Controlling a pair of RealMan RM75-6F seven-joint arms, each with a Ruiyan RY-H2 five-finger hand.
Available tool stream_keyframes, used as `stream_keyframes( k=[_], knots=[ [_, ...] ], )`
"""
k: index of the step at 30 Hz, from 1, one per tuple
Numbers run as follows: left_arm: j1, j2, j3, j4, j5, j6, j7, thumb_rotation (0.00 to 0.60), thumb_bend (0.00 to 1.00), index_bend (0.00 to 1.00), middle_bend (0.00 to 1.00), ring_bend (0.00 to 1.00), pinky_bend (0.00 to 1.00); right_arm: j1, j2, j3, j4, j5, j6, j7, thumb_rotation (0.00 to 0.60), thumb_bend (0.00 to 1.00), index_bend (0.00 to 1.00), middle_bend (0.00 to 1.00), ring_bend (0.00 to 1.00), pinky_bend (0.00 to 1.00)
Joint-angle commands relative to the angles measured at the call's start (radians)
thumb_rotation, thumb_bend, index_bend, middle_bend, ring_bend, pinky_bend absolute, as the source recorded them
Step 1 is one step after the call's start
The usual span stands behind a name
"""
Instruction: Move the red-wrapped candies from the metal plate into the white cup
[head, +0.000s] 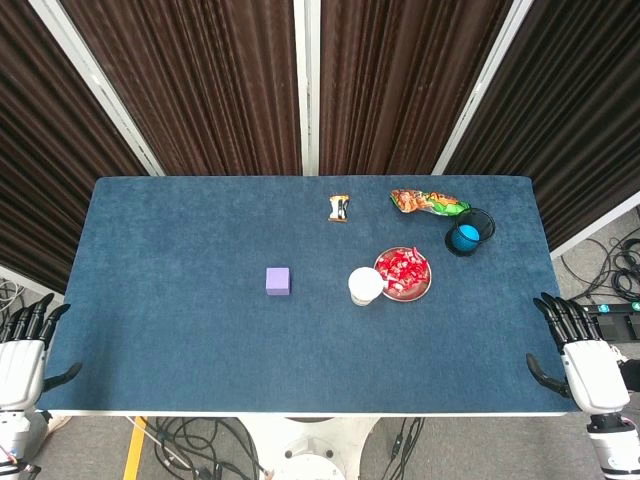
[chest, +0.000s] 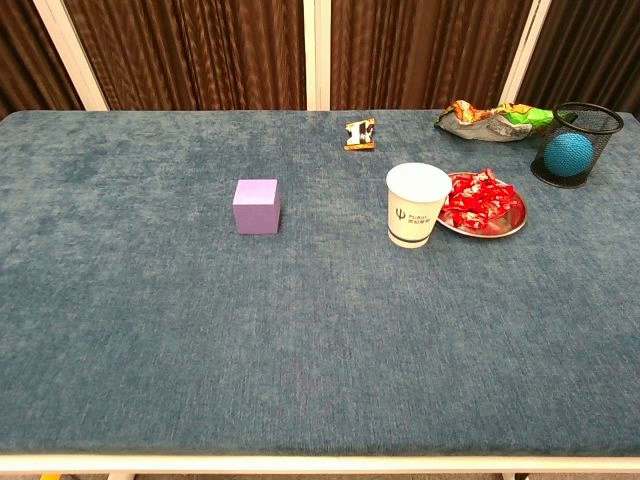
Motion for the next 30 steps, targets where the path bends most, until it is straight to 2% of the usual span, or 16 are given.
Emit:
stream_keyframes(
  k=[1,11,14,16,18,21,23,27,30],
  knots=[
    [-0.001,-0.001,0.000,-0.001,-0.001,0.000,0.000,0.600,0.03,0.21,0.15,0.12,0.13,0.001,0.003,0.003,-0.002,-0.008,-0.006,0.013,0.600,0.33,0.00,0.04,0.00,0.00],
    [-0.002,-0.001,0.002,-0.010,0.000,0.000,0.008,0.600,0.03,0.21,0.15,0.12,0.13,0.006,0.009,0.026,-0.003,-0.010,-0.019,0.001,0.600,0.32,0.00,0.07,0.00,0.00],
    [-0.001,0.000,0.001,-0.009,-0.001,0.004,0.006,0.600,0.03,0.21,0.15,0.12,0.13,0.040,0.012,0.055,-0.013,-0.010,-0.047,-0.028,0.600,0.31,0.00,0.16,0.01,0.00],
    [0.001,0.000,0.000,-0.007,-0.001,0.009,0.003,0.600,0.03,0.21,0.15,0.12,0.13,0.081,0.007,0.085,-0.015,0.003,-0.090,-0.052,0.600,0.31,0.00,0.25,0.06,0.07],
    [0.002,-0.001,0.002,-0.006,0.001,0.012,0.000,0.600,0.03,0.21,0.15,0.12,0.13,0.123,-0.001,0.115,-0.014,0.029,-0.145,-0.070,0.600,0.30,0.01,0.36,0.19,0.23],
    [0.008,-0.003,0.005,-0.003,0.000,0.017,-0.006,0.600,0.03,0.21,0.15,0.12,0.13,0.206,-0.016,0.152,-0.009,0.080,-0.277,-0.088,0.600,0.29,0.06,0.53,0.41,0.55],
    [0.014,-0.004,0.007,-0.001,-0.004,0.021,-0.010,0.600,0.03,0.21,0.15,0.12,0.13,0.265,-0.032,0.175,0.003,0.126,-0.374,-0.127,0.600,0.29,0.10,0.64,0.53,0.67],
    [0.023,-0.006,0.009,0.005,-0.005,0.031,-0.019,0.600,0.02,0.21,0.15,0.12,0.13,0.361,-0.085,0.204,0.036,0.220,-0.532,-0.254,0.600,0.29,0.31,0.87,0.77,0.88],
    [0.027,-0.008,0.011,0.010,-0.007,0.034,-0.024,0.600,0.02,0.21,0.15,0.12,0.13,0.421,-0.147,0.222,0.074,0.300,-0.621,-0.342,0.600,0.29,0.41,0.96,0.88,0.97]
  ],
)
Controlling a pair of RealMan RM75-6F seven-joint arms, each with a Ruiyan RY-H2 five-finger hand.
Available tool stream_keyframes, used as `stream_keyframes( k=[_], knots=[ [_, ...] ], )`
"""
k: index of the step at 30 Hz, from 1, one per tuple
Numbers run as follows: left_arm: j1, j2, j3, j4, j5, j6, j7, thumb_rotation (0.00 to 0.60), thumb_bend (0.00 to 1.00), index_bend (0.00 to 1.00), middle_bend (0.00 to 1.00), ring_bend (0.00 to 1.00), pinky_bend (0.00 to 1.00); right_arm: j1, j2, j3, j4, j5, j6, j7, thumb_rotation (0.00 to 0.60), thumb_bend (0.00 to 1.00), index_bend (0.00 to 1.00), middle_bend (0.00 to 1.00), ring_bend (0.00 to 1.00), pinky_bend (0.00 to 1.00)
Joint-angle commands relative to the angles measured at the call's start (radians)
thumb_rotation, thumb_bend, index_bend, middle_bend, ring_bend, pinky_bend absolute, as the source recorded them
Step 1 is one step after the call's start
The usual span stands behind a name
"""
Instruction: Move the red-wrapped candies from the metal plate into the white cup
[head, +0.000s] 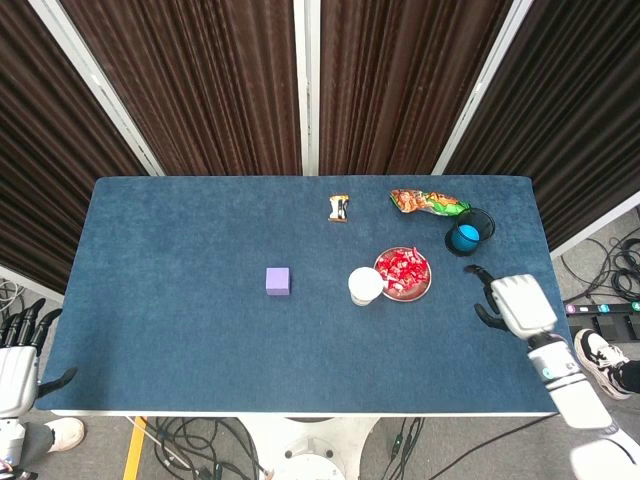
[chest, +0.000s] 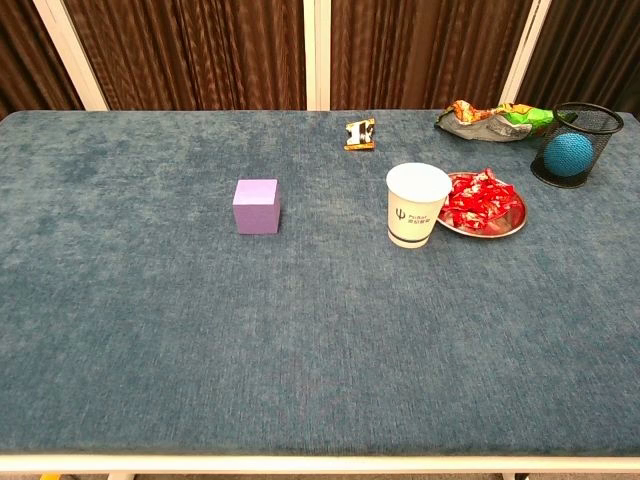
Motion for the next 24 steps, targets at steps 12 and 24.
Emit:
stream_keyframes(
  k=[12,24],
  knots=[
    [0.005,-0.011,0.000,0.034,-0.007,-0.005,-0.033,0.600,0.03,0.21,0.15,0.12,0.13,0.267,-0.298,0.064,0.201,0.391,-0.305,-0.331,0.600,0.29,0.49,1.00,0.97,1.00],
    [0.006,-0.020,-0.001,0.060,-0.011,-0.012,-0.058,0.600,0.03,0.21,0.15,0.12,0.13,0.338,-0.407,0.058,0.293,0.515,-0.319,-0.414,0.600,0.29,0.41,1.00,0.97,1.00]
  ],
)
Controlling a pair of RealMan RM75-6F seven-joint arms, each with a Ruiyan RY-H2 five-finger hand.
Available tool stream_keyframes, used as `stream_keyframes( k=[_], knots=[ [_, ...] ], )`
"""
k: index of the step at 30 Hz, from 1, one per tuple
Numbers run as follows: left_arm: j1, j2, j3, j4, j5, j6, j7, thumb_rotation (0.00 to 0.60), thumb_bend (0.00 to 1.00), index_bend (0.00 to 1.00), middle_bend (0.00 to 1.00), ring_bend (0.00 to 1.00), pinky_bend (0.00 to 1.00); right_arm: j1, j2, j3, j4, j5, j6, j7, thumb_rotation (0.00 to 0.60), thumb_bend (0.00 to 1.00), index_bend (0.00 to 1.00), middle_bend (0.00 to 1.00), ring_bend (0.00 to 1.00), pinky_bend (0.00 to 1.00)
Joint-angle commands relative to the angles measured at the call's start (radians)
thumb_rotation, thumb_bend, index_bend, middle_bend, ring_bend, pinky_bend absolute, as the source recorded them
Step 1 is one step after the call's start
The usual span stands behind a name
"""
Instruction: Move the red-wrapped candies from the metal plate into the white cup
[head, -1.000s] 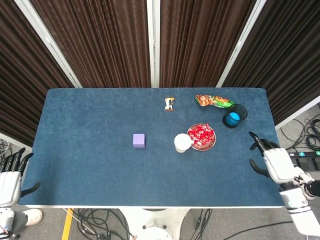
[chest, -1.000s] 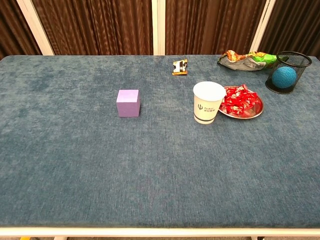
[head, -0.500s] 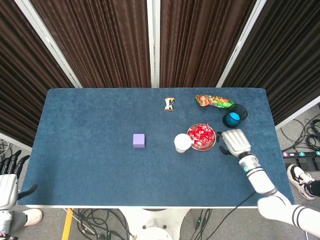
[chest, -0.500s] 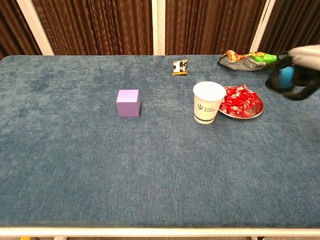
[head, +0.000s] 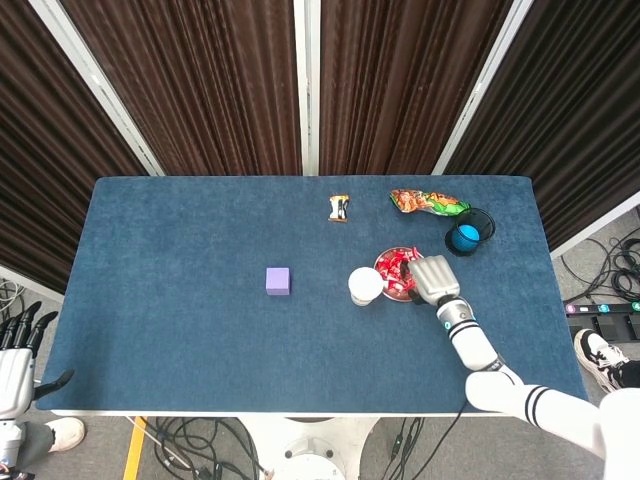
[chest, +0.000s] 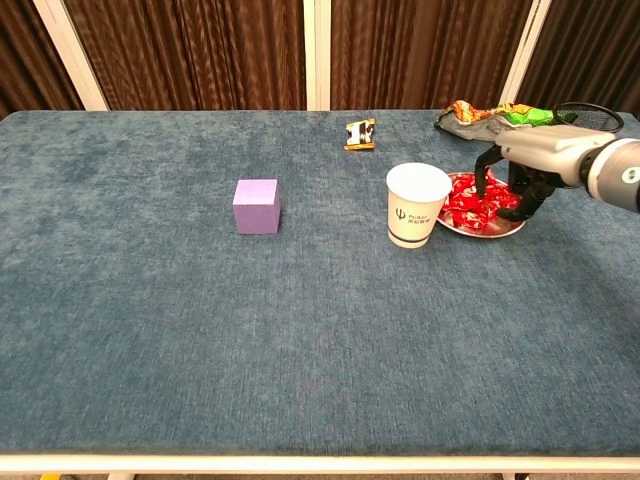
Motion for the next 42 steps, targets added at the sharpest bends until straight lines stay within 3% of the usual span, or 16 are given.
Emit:
stream_keyframes(
  k=[1,20,31,36,42],
  knots=[
    [0.001,-0.001,0.000,0.002,-0.001,0.000,-0.002,0.600,0.03,0.21,0.15,0.12,0.13,0.014,-0.017,-0.003,0.017,0.020,-0.006,-0.012,0.600,0.29,0.41,1.00,0.97,1.00],
    [0.008,-0.003,0.000,0.009,-0.006,0.001,-0.008,0.600,0.03,0.21,0.15,0.12,0.13,0.066,-0.075,-0.031,0.093,0.081,-0.034,-0.037,0.600,0.27,0.41,1.00,0.97,1.00],
    [0.012,-0.008,-0.001,0.018,-0.006,0.004,-0.016,0.600,0.03,0.21,0.15,0.12,0.13,0.078,-0.086,-0.038,0.107,0.104,-0.022,-0.047,0.600,0.33,0.59,1.00,0.98,1.00],
    [0.010,-0.009,-0.002,0.019,-0.005,0.003,-0.016,0.600,0.03,0.21,0.15,0.12,0.13,0.057,-0.030,-0.020,0.026,0.062,0.029,-0.003,0.600,0.34,0.62,1.00,0.98,1.00],
    [0.009,-0.005,-0.004,0.014,0.003,0.011,-0.011,0.600,0.03,0.21,0.15,0.12,0.13,0.007,0.138,0.019,-0.206,-0.058,0.147,0.082,0.600,0.34,0.62,1.00,0.98,1.00]
  ],
)
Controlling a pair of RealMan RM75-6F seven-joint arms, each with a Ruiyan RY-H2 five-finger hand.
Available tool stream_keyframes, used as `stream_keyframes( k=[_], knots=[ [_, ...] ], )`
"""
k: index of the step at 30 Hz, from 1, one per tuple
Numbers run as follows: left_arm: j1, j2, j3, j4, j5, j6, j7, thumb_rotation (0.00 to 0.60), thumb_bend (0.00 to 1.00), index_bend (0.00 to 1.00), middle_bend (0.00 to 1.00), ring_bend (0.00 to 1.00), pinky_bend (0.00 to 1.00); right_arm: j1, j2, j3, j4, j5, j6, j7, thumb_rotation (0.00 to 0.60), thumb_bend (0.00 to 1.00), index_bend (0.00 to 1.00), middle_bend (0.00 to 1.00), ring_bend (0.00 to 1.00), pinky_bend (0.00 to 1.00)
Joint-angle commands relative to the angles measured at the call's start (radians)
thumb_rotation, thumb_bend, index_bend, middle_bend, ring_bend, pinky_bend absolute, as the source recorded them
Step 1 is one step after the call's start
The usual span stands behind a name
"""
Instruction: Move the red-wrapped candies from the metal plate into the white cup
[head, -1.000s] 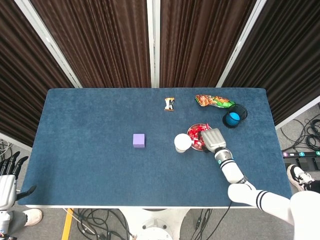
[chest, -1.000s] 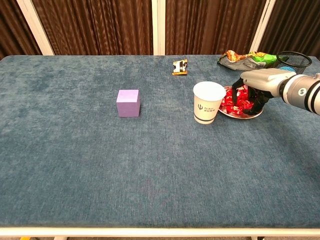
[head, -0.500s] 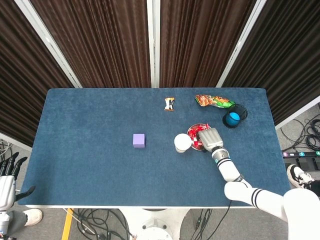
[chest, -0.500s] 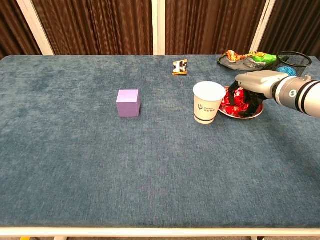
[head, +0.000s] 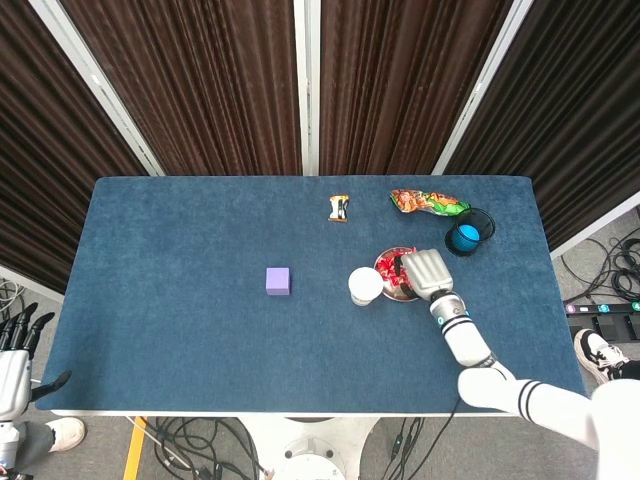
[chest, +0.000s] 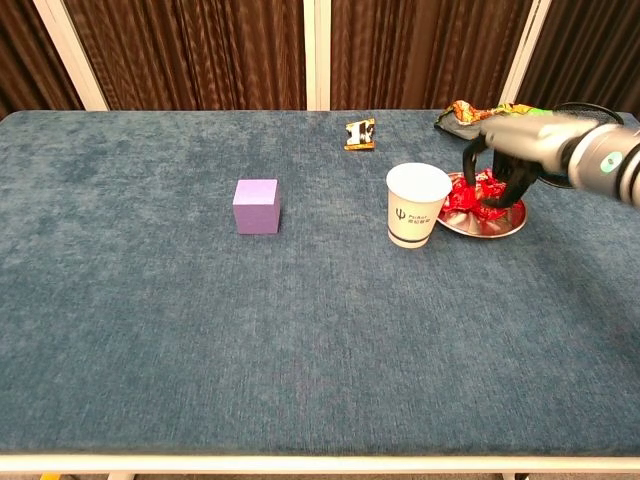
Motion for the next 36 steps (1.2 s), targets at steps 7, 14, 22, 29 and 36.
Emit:
stream_keyframes(
  k=[7,14,22,29,36],
  knots=[
    [0.001,0.001,0.000,-0.007,0.000,0.001,0.005,0.600,0.03,0.21,0.15,0.12,0.13,-0.033,0.197,0.047,-0.301,-0.173,0.076,0.126,0.600,0.34,0.61,1.00,0.98,1.00],
    [0.008,-0.001,0.005,0.006,-0.008,-0.003,-0.005,0.600,0.03,0.21,0.15,0.12,0.13,0.019,0.126,0.023,-0.241,-0.117,0.030,0.056,0.600,0.34,0.55,1.00,0.98,1.00],
    [0.007,-0.010,0.004,0.020,-0.010,-0.009,-0.015,0.600,0.02,0.21,0.15,0.12,0.13,0.034,0.082,0.000,-0.203,-0.081,0.033,0.017,0.600,0.34,0.43,1.00,0.98,1.00],
    [0.009,-0.012,0.002,0.026,-0.010,-0.005,-0.019,0.600,0.03,0.21,0.15,0.12,0.13,0.027,0.089,0.003,-0.203,-0.078,0.050,0.034,0.600,0.33,0.34,1.00,0.97,1.00],
    [0.010,-0.015,0.002,0.028,-0.006,-0.001,-0.023,0.600,0.03,0.21,0.15,0.12,0.13,-0.002,0.141,-0.014,-0.170,-0.034,0.063,0.024,0.600,0.33,0.40,1.00,0.97,1.00]
  ],
)
